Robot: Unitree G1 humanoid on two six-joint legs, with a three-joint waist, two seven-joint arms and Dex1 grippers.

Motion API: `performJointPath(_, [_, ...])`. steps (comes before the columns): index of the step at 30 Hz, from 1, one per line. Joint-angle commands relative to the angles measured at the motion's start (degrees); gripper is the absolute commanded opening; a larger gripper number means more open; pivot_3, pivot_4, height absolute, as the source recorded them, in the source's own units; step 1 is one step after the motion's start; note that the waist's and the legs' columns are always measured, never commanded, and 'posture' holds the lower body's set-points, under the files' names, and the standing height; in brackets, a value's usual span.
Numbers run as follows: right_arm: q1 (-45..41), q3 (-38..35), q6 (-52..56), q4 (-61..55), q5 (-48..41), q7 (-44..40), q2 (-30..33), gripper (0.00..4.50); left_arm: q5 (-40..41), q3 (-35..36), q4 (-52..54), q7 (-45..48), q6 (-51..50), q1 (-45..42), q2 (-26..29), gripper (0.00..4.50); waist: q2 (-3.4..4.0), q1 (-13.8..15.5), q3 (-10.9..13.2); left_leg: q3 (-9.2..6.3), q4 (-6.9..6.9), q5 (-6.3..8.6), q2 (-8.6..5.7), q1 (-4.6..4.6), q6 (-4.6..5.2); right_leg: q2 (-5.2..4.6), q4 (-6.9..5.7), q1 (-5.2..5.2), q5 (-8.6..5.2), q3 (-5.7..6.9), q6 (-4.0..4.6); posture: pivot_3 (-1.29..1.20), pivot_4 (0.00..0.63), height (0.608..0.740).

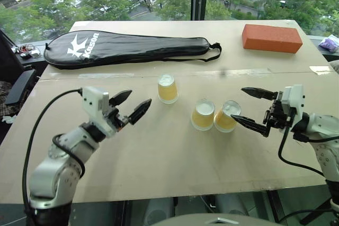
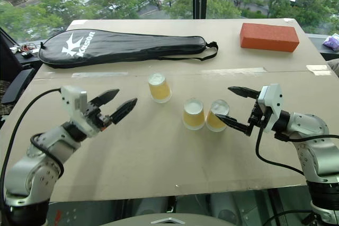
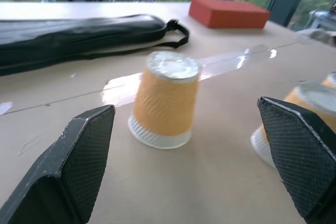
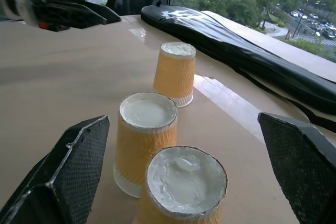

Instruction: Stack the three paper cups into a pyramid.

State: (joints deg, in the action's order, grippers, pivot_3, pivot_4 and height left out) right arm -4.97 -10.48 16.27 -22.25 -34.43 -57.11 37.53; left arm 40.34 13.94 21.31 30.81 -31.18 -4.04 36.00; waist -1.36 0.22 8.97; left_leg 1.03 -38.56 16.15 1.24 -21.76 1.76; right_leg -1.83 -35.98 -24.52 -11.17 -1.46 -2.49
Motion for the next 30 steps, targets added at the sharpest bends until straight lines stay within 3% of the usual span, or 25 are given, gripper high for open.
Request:
performJointPath(1, [2.8, -4.0, 1.3, -5.8, -3.7, 1.3, 1.2, 4.47, -4.7, -5.6, -8.4, 1.9, -2.2, -8.6, 1.0, 4.5, -0.01, 0.4, 0.0, -0.01, 0.0, 0.0, -0.02, 0.0, 0.0, 0.01, 0.0, 0.01, 0.0, 0.02, 0.0, 0.0, 0.15, 0.74])
performJointPath(7, [6.8, -6.4, 4.4, -12.6, -6.8, 4.6, 2.2, 4.47, -10.7, -12.0, -23.1, 8.7, 1.7, -20.2, -1.1, 4.5, -0.01, 0.1, 0.0, 0.04, 0.0, 0.0, -0.03, -0.02, -0.01, -0.02, 0.01, 0.0, 0.01, -0.02, 0.0, 0.0, 0.15, 0.74])
performJointPath(11, [13.7, -11.0, 5.5, -18.2, -9.5, 5.9, 3.1, 4.47, -16.1, -16.6, -37.6, 15.5, 9.6, -28.6, -5.1, 4.5, -0.04, 0.7, 0.0, -0.04, 0.0, -0.01, -0.06, -0.07, -0.01, -0.01, 0.02, 0.01, 0.01, 0.05, 0.0, 0.0, 0.15, 0.74])
performJointPath(12, [14.9, -11.8, 5.7, -19.4, -10.1, 6.4, 3.2, 4.5, -17.2, -16.8, -40.8, 16.6, 11.3, -30.1, -5.8, 4.08, -0.03, 0.8, 0.0, -0.08, -0.01, 0.0, -0.08, -0.1, -0.01, -0.02, 0.04, 0.01, 0.01, 0.07, 0.0, 0.0, 0.15, 0.74])
performJointPath(14, [17.2, -13.8, 5.8, -21.4, -11.1, 7.2, 3.3, 4.5, -18.6, -17.2, -45.3, 19.8, 14.4, -32.3, -6.4, 3.7, -0.05, 0.6, 0.0, -0.06, -0.02, 0.0, -0.11, -0.12, -0.01, -0.05, 0.05, 0.01, 0.01, 0.06, 0.0, 0.0, 0.15, 0.74])
performJointPath(17, [20.0, -16.3, 5.8, -23.3, -12.5, 8.4, 2.9, 4.5, -18.5, -16.1, -48.6, 24.0, 17.0, -34.4, -7.3, 2.38, -0.08, 0.3, 0.0, -0.01, -0.07, 0.0, -0.11, -0.12, -0.01, -0.06, 0.06, 0.01, 0.01, 0.0, -0.01, 0.0, 0.15, 0.74])
performJointPath(18, [21.1, -17.3, 5.6, -23.8, -13.0, 8.6, 2.7, 4.5, -17.4, -15.8, -48.0, 26.8, 16.5, -34.9, -7.1, 2.12, -0.08, 0.3, 0.0, 0.0, -0.07, 0.0, -0.1, -0.1, -0.01, -0.06, 0.06, 0.01, 0.01, 0.0, -0.01, 0.0, 0.15, 0.74])
performJointPath(22, [25.1, -20.6, 4.6, -24.6, -13.7, 9.2, 1.7, 4.5, -9.9, -14.6, -39.5, 35.8, 7.8, -37.9, -6.0, 2.12, -0.11, 0.4, 0.0, -0.04, -0.11, 0.0, -0.09, -0.14, -0.01, -0.07, 0.03, 0.01, 0.01, 0.02, -0.02, 0.0, 0.15, 0.74])
performJointPath(26, [27.3, -22.1, 3.6, -24.7, -14.0, 9.9, 0.6, 4.5, -5.1, -16.3, -30.4, 37.7, -2.9, -42.2, -6.5, 2.12, -0.15, 0.7, 0.1, -0.22, -0.38, 0.0, -0.08, -0.34, 0.0, -0.07, 0.01, 0.01, 0.0, 0.18, -0.03, 0.0, 0.15, 0.74])
performJointPath(30, [29.5, -23.9, 2.5, -24.3, -13.7, 9.1, -0.2, 4.5, -4.3, -19.0, -24.8, 38.5, -5.9, -44.2, -8.3, 2.12, -0.1, 0.4, 0.0, -0.14, -0.48, 0.0, -0.1, -0.12, 0.01, -0.08, 0.03, 0.26, -0.12, 0.06, -0.17, 0.0, 0.15, 0.74])
